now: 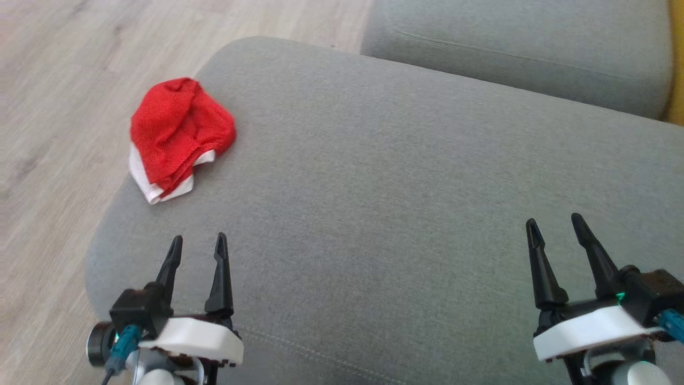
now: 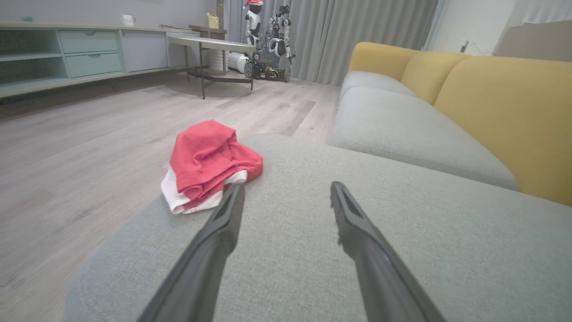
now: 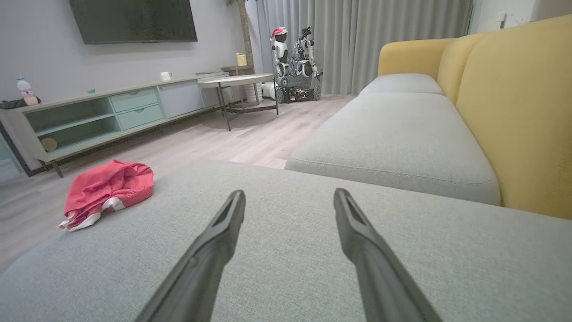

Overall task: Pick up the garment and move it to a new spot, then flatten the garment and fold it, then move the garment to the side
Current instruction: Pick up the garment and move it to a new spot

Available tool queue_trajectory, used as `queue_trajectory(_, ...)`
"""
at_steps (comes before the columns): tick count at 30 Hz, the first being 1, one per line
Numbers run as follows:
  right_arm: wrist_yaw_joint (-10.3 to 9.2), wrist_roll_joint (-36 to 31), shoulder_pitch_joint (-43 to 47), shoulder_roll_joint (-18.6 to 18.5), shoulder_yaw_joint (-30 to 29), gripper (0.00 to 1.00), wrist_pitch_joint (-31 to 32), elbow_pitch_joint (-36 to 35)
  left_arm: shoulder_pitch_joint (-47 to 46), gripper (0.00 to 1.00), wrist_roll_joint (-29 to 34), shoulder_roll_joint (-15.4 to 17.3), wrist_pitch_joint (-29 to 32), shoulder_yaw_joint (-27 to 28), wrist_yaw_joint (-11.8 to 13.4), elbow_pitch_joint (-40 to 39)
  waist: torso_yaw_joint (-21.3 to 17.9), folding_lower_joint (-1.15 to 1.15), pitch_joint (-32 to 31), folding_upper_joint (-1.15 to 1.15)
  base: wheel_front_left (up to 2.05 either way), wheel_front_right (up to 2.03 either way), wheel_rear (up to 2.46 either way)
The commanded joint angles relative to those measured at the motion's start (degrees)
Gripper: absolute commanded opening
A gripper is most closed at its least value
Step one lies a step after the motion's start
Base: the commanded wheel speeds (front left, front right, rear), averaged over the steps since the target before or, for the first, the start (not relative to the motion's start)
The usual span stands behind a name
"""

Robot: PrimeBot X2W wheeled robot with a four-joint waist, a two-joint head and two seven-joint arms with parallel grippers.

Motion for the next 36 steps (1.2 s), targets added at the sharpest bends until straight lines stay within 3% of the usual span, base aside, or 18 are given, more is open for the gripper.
queue_trajectory(1,-0.05,-0.4,-1.4,-0.3,1.3,1.00,0.3,-2.3,-3.5,1.00,0.3,0.1,-0.6,2.5,-0.2,-1.7,0.9,0.00,0.1,0.00,0.00,0.00,0.00)
queue_trajectory(16,-0.05,-0.6,-2.9,-0.3,1.7,1.00,0.8,-2.4,-4.9,1.00,2.1,-1.4,-0.7,4.4,-1.2,-1.3,0.5,0.00,2.0,0.00,0.00,0.00,0.00)
queue_trajectory(26,-0.05,-0.8,-8.2,-3.8,3.6,1.00,3.3,-6.2,-18.7,1.00,4.3,-3.3,-0.7,8.5,-3.5,-0.5,-2.6,0.00,13.7,0.00,0.00,0.00,0.00)
queue_trajectory(30,-0.05,-0.5,-10.5,-5.7,3.6,1.00,4.3,-7.9,-25.7,1.00,4.1,-2.6,-0.7,12.4,-4.8,3.7,-4.4,0.00,19.2,0.00,0.00,0.00,0.00)
queue_trajectory(36,-0.05,0.2,-13.0,-7.8,3.4,1.00,4.8,-9.0,-34.7,1.00,3.0,0.3,-0.7,18.0,-7.5,16.0,-6.1,0.00,25.2,0.00,0.00,0.00,0.00)
